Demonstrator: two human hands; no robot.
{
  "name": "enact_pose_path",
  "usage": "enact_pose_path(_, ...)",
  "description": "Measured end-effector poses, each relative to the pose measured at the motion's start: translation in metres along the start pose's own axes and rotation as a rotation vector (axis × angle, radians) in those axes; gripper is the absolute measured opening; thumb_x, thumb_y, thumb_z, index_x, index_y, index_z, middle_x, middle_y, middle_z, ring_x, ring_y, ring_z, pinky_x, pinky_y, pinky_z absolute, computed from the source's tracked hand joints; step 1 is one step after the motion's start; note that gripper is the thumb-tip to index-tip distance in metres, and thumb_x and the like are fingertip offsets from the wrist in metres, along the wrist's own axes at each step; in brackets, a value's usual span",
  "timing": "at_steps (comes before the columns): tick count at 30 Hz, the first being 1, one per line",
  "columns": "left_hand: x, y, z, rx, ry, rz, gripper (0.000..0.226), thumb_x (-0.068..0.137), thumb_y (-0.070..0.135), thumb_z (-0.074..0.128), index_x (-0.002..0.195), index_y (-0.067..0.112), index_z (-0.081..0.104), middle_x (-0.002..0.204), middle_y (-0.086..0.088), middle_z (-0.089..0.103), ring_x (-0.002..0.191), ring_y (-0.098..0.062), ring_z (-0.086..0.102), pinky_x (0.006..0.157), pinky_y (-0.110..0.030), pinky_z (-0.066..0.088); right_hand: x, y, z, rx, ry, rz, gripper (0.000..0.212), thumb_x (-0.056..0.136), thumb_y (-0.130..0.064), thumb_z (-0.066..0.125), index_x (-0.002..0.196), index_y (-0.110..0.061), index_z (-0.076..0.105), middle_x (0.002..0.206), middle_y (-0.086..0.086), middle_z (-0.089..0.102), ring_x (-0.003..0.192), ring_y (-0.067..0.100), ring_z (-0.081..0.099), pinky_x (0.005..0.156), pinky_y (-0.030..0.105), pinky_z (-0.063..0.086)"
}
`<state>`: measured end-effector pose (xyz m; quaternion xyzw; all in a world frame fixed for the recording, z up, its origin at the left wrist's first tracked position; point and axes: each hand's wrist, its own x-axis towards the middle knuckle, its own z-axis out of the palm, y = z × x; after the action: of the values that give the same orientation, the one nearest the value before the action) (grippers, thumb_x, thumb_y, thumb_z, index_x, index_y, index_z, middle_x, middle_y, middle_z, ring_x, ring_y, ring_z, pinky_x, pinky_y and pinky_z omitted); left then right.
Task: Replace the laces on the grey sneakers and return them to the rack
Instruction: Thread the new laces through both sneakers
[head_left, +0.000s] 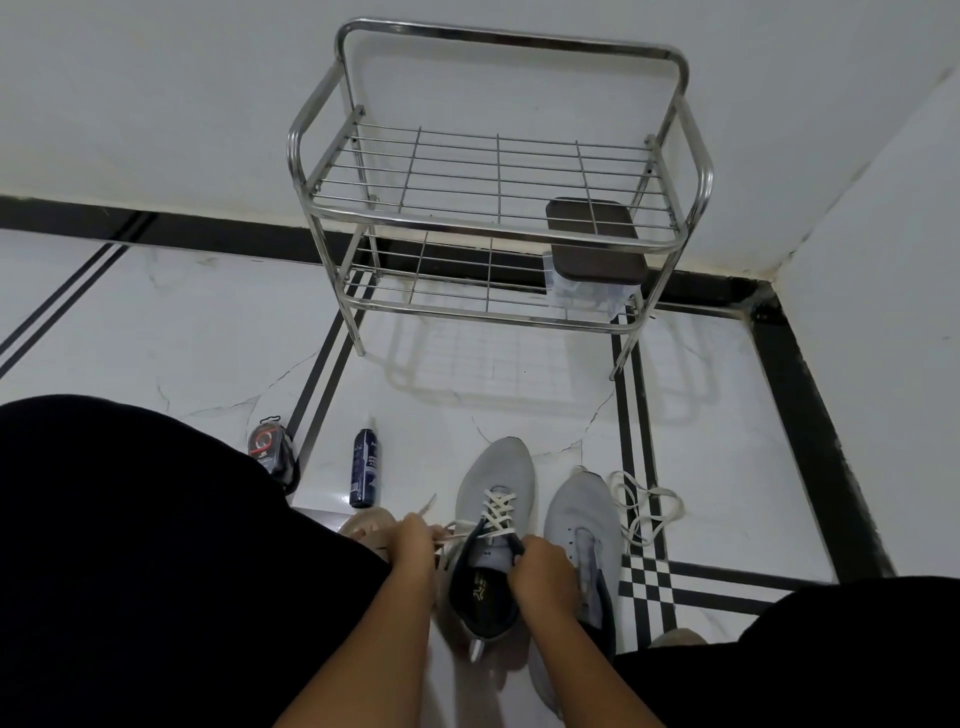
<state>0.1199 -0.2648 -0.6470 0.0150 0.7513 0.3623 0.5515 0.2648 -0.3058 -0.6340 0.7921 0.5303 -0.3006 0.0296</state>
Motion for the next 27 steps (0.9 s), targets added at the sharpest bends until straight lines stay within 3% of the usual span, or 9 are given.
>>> enact_pose_path(3, -0.007, -0.005, 0.005, 0.616, 0.077, 0.216, 0.041, 0.091, 0.029, 0.054, 0.119, -0.002, 0.047, 0.109, -0.02, 0.064, 0.096, -0.034, 0.065, 0.083, -0.038, 0.052, 0.003, 0.002, 0.0, 0.005, -0.005, -0.005, 0.021, 0.095, -0.021, 0.044, 0.106, -0.016, 0.062, 0.11, 0.006, 0.066, 0.101, 0.026, 0.063, 0.079, 0.031, 0.051)
enact_pose_path(6, -0.018, -0.007, -0.002, 1.034, 0.078, 0.426, 0.054, 0.089, 0.024, 0.059, 0.135, 0.017, 0.032, 0.124, -0.012, 0.056, 0.109, -0.032, 0.058, 0.082, -0.036, 0.047, 0.005, 0.004, -0.001, -0.006, -0.001, -0.019, 0.021, 0.096, -0.021, 0.044, 0.106, -0.014, 0.061, 0.11, 0.006, 0.066, 0.1, 0.025, 0.063, 0.077, 0.03, 0.049)
enact_pose_path(9, -0.008, -0.013, 0.002, 1.357, 0.001, 0.701, 0.039, 0.094, 0.026, 0.049, 0.133, 0.029, 0.05, 0.14, -0.006, 0.044, 0.128, -0.026, 0.042, 0.097, -0.036, 0.043, 0.005, 0.004, 0.0, -0.018, 0.003, -0.036, 0.022, 0.096, -0.021, 0.043, 0.107, -0.014, 0.06, 0.111, 0.006, 0.066, 0.101, 0.025, 0.063, 0.077, 0.029, 0.049)
enact_pose_path(11, -0.003, -0.017, 0.005, 1.426, -0.072, 0.736, 0.03, 0.096, 0.032, 0.046, 0.122, 0.027, 0.061, 0.138, -0.004, 0.046, 0.131, -0.025, 0.039, 0.1, -0.037, 0.041, 0.005, 0.005, 0.0, -0.019, -0.001, -0.034, 0.023, 0.096, -0.022, 0.043, 0.108, -0.015, 0.061, 0.11, 0.006, 0.066, 0.1, 0.025, 0.063, 0.078, 0.03, 0.049)
enact_pose_path(14, -0.006, -0.016, 0.01, 1.332, -0.046, 0.668, 0.031, 0.094, 0.034, 0.047, 0.108, 0.016, 0.068, 0.117, -0.01, 0.059, 0.112, -0.028, 0.055, 0.091, -0.034, 0.047, 0.005, 0.005, -0.001, -0.021, -0.011, -0.047, 0.023, 0.096, -0.022, 0.042, 0.107, -0.015, 0.06, 0.111, 0.006, 0.066, 0.101, 0.025, 0.063, 0.079, 0.031, 0.049)
enact_pose_path(16, -0.017, -0.003, 0.014, 1.069, -0.058, 0.469, 0.033, 0.092, 0.033, 0.047, 0.098, 0.009, 0.07, 0.106, -0.015, 0.063, 0.1, -0.032, 0.059, 0.082, -0.032, 0.047, 0.005, 0.005, -0.003, -0.013, -0.024, -0.054, 0.023, 0.096, -0.023, 0.042, 0.108, -0.015, 0.06, 0.111, 0.007, 0.066, 0.101, 0.026, 0.063, 0.079, 0.031, 0.049)
enact_pose_path(20, -0.054, 0.039, 0.025, 0.651, -0.24, 0.304, 0.023, 0.085, 0.02, 0.056, 0.065, 0.01, 0.059, 0.08, -0.009, 0.058, 0.069, -0.02, 0.052, 0.067, -0.029, 0.044, 0.003, 0.002, -0.007, 0.059, -0.027, -0.059, 0.025, 0.096, -0.03, 0.043, 0.11, -0.016, 0.059, 0.111, 0.006, 0.066, 0.101, 0.025, 0.062, 0.081, 0.03, 0.049)
enact_pose_path(24, -0.1, 0.068, 0.021, 0.268, -0.44, 0.181, 0.017, 0.088, 0.014, 0.06, 0.095, 0.004, 0.072, 0.081, 0.0, 0.058, 0.066, -0.009, 0.049, 0.043, -0.016, 0.043, -0.001, -0.018, -0.027, 0.471, 0.069, -0.04, 0.018, 0.095, -0.024, 0.049, 0.105, -0.018, 0.064, 0.107, 0.0, 0.066, 0.098, 0.019, 0.062, 0.079, 0.027, 0.047)
enact_pose_path(27, -0.111, 0.079, 0.017, 0.253, -0.444, 0.229, 0.023, 0.087, 0.015, 0.061, 0.103, 0.004, 0.073, 0.098, -0.002, 0.061, 0.073, -0.008, 0.049, 0.047, -0.017, 0.039, -0.005, -0.037, -0.05, 0.861, -0.008, -0.011, 0.019, 0.091, -0.015, 0.052, 0.092, -0.021, 0.07, 0.097, -0.002, 0.069, 0.091, 0.015, 0.063, 0.081, 0.03, 0.051)
